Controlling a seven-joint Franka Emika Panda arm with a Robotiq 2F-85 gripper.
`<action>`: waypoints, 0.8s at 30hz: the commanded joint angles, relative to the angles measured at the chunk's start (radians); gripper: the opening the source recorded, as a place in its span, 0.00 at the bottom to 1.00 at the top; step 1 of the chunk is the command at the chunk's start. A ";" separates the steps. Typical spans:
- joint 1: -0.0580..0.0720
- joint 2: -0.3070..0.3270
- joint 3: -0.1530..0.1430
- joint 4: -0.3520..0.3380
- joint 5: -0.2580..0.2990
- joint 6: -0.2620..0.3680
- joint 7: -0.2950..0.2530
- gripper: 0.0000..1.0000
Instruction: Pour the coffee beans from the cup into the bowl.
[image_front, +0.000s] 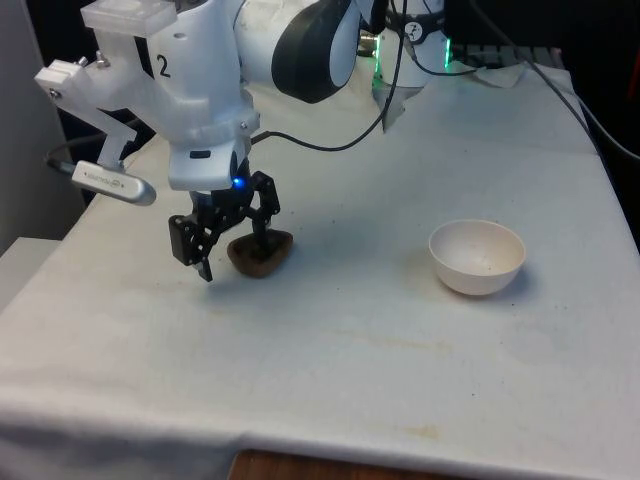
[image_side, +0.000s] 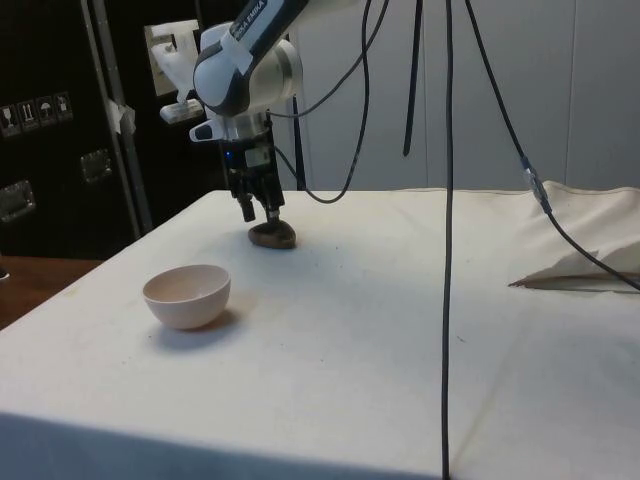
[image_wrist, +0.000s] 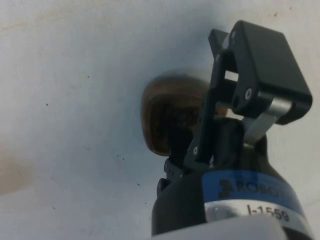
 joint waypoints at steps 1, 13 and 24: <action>0.000 0.000 0.001 0.001 0.001 0.000 -0.001 1.00; 0.000 0.000 0.000 0.000 0.001 -0.001 0.000 0.81; 0.000 0.000 0.000 0.000 0.001 -0.001 0.000 0.19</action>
